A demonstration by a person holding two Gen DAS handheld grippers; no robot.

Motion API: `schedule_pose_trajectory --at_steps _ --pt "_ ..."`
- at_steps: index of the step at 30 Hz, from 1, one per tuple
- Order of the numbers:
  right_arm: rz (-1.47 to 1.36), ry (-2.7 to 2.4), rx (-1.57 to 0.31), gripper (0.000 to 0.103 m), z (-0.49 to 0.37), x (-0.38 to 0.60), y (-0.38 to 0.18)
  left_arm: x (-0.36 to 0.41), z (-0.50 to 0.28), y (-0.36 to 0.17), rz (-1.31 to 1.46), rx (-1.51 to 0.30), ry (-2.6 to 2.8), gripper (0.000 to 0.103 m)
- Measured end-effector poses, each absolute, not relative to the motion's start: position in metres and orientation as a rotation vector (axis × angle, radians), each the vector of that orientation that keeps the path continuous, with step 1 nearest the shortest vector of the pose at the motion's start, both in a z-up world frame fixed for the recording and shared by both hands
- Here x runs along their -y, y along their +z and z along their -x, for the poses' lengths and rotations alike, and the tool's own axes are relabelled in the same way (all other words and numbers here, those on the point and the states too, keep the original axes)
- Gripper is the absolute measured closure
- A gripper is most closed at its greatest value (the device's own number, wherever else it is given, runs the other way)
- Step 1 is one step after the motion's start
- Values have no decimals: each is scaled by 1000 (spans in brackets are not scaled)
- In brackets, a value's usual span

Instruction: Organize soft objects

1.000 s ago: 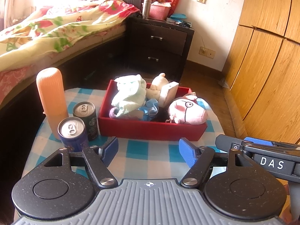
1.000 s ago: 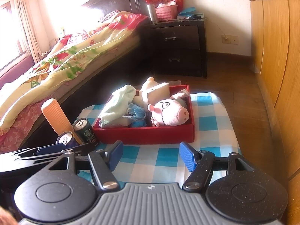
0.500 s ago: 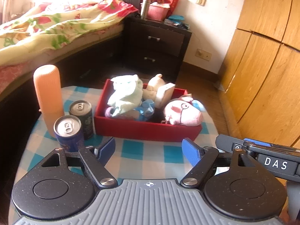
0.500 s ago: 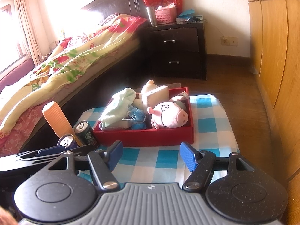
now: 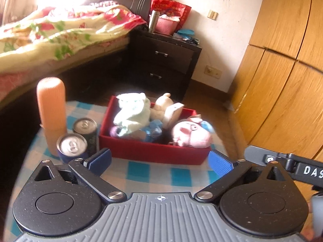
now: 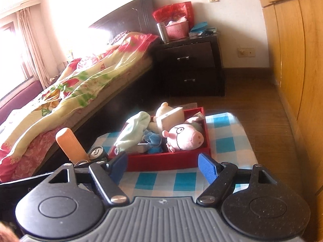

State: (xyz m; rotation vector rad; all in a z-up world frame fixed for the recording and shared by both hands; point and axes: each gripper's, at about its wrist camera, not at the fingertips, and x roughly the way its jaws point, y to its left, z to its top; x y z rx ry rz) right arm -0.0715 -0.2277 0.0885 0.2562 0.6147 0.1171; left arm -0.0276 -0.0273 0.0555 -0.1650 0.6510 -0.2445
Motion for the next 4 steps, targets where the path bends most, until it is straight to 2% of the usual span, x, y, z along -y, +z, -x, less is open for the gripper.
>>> schedule_pose_trajectory --at_steps 2,4 --pt "-246 96 -637 44 71 230 83 28 29 53 141 -644 -215 5" --pt "-229 76 -672 32 69 232 73 29 29 48 104 -655 -192 5"
